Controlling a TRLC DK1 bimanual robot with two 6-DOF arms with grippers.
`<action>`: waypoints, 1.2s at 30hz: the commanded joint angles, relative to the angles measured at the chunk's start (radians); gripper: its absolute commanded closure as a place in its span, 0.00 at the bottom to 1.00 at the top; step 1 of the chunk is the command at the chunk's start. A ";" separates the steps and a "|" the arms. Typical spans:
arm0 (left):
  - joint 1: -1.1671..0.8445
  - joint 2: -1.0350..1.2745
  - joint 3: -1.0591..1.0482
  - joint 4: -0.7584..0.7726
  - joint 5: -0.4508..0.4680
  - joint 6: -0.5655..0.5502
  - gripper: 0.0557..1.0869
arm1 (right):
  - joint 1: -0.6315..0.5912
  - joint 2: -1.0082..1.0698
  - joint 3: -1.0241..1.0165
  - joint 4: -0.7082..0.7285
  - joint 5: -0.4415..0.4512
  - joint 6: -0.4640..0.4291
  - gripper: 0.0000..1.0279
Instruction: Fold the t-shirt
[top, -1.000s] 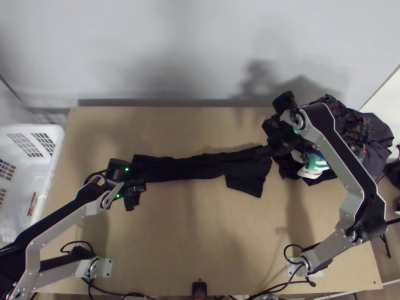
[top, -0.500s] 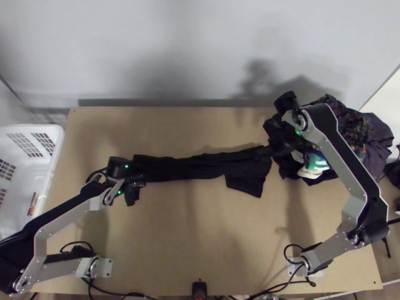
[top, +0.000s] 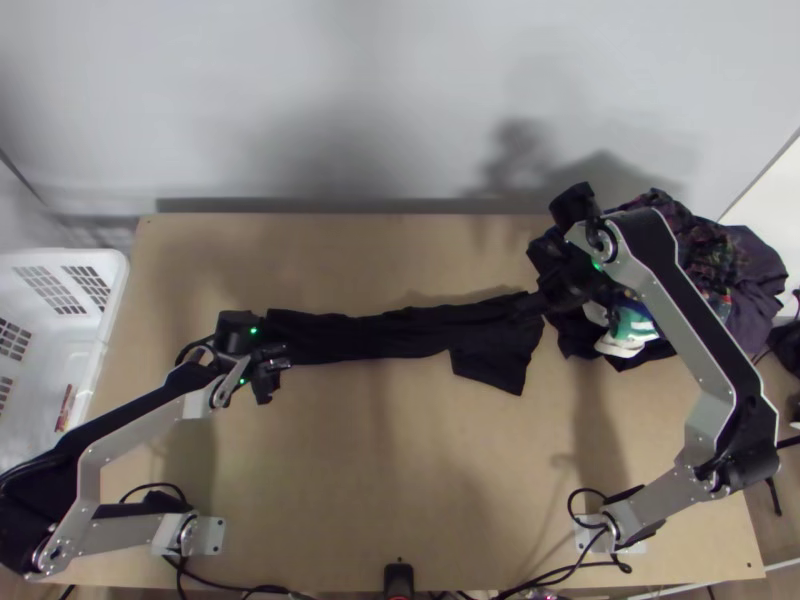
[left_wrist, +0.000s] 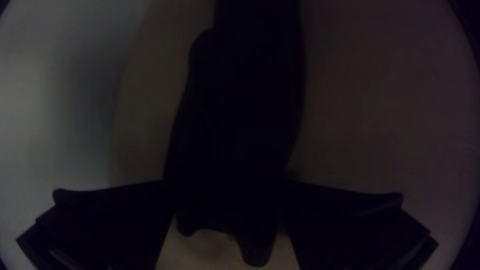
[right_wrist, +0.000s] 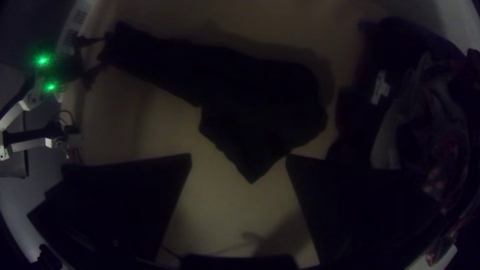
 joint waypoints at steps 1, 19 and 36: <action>0.008 0.064 -0.022 0.128 0.000 0.040 0.32 | 0.001 -0.003 -0.002 0.001 0.000 -0.002 0.15; 0.209 -0.112 -0.031 0.049 0.108 0.132 0.96 | -0.007 -0.029 -0.020 0.003 0.000 -0.008 0.15; 0.147 -0.284 0.027 -0.115 0.148 0.205 0.96 | -0.010 -0.035 -0.045 0.018 -0.027 -0.010 0.15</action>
